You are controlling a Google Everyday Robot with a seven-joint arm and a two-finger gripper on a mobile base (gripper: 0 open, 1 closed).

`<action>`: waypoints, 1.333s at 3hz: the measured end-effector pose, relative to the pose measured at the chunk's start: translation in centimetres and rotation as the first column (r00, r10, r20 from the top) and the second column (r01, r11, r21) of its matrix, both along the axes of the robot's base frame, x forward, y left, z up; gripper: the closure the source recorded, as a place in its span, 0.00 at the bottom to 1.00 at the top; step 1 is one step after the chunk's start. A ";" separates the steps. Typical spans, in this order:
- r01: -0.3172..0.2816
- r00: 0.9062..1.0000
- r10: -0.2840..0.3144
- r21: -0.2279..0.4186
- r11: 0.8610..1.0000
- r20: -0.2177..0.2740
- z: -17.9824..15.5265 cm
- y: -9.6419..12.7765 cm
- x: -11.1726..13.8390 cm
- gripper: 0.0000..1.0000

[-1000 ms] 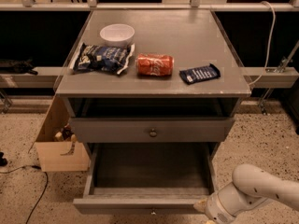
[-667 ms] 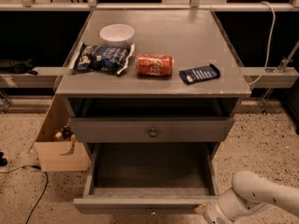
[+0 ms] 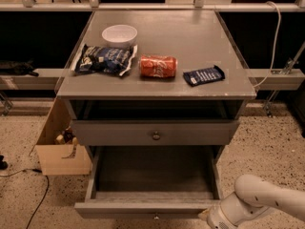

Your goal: Close middle drawer

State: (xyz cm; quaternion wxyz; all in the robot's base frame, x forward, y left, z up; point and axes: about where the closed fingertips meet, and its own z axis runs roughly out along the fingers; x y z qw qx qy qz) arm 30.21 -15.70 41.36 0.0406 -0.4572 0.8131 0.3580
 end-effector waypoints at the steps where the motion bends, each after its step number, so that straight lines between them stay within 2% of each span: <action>1: -0.028 1.000 0.028 -0.027 0.999 0.014 -0.6 1.4 1.3 0.00; 2: -0.056 0.996 0.060 -0.066 0.996 0.059 -0.7 2.7 3.6 0.00; 3: -0.066 0.992 0.076 -0.095 0.993 0.103 -0.4 3.1 5.4 0.00; 4: -0.054 0.987 0.072 -0.123 0.991 0.142 0.1 1.9 6.3 0.00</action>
Offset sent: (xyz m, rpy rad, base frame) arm 0.0736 0.0434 -0.0054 -0.1222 -0.1405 0.0961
